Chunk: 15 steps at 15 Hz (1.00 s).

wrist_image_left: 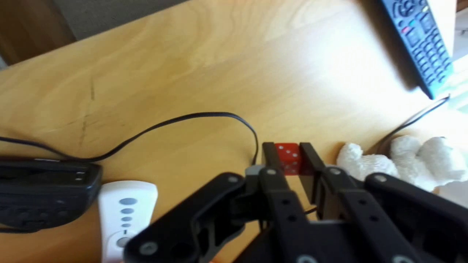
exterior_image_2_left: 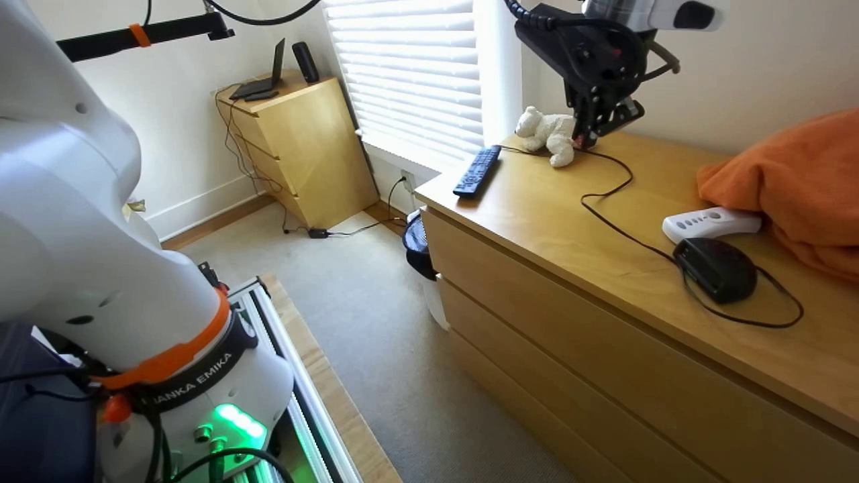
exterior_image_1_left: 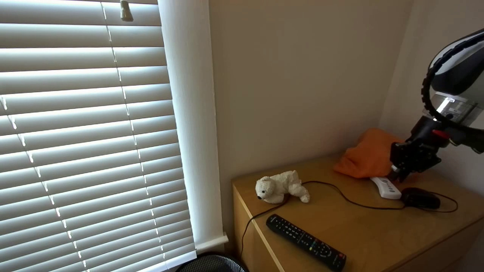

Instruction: Pick up the dice from under the blanket and put it on the chest of drawers top surface

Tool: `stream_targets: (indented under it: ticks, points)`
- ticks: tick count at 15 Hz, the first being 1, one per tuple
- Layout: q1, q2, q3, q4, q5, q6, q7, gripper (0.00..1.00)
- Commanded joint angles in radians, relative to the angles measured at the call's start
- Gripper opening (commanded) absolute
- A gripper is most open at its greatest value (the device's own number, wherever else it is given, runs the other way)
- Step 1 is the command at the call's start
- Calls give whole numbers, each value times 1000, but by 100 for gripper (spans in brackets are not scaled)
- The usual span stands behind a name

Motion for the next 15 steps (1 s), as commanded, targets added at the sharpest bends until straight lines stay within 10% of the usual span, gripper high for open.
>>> stream_targets:
  ticks: [1,8,9,15]
  points:
    - [35,-46,19,-87,160,76,-116,5]
    - [86,-14,63,-103,487,241,-364,5]
    - [91,-16,61,-105,504,241,-382,44]
    - [108,-9,41,-114,490,305,-413,80]
